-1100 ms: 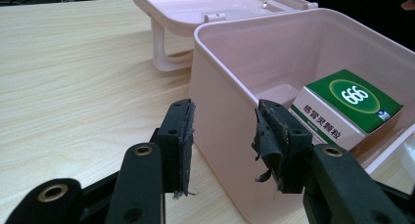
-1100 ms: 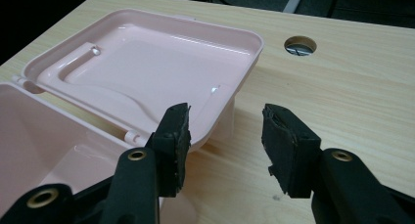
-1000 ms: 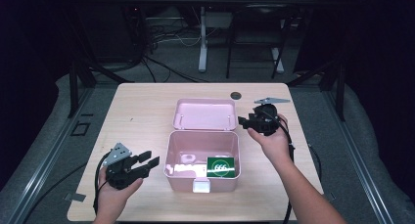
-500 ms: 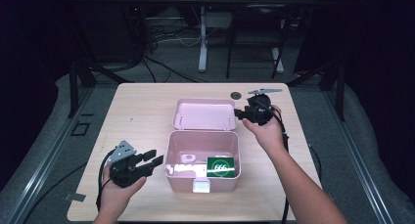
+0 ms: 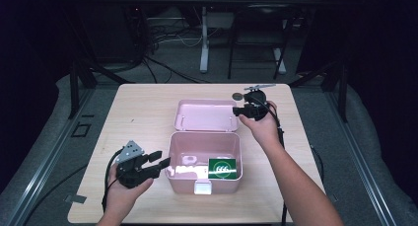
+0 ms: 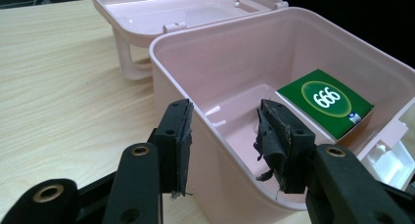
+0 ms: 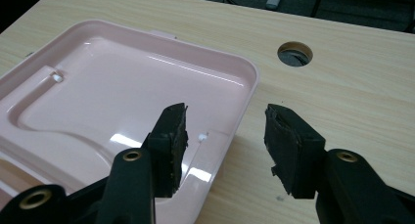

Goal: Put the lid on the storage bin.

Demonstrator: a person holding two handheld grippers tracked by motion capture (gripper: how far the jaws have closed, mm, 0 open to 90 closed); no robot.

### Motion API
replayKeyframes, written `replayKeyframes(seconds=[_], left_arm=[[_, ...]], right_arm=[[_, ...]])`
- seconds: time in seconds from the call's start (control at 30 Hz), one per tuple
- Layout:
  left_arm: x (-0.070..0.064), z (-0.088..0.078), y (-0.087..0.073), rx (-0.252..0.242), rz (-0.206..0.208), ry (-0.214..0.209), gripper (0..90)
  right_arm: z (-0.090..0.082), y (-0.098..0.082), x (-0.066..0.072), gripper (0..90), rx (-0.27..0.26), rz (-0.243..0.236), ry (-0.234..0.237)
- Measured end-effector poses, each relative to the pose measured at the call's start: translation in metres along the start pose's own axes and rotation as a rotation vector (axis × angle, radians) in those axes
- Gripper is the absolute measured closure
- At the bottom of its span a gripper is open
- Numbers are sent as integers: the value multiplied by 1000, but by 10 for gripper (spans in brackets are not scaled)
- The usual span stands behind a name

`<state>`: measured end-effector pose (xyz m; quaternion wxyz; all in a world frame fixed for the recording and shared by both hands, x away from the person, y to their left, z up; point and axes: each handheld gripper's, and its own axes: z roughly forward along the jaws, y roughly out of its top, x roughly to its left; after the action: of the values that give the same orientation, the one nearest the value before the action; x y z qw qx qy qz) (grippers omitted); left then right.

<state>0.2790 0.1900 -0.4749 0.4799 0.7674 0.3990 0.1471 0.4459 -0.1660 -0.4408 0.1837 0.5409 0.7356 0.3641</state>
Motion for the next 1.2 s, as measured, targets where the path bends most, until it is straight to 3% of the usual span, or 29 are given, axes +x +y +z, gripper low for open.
replayKeyframes(seconds=[0.5, 1.2], left_arm=[[-4, 7, -3, 22, 6, -14, 567], [-5, 13, -10, 37, 18, 5, 642]], right_arm=[[24, 1, -6, 549, 68, 38, -30], [45, 0, -13, 588, 100, 94, -39]])
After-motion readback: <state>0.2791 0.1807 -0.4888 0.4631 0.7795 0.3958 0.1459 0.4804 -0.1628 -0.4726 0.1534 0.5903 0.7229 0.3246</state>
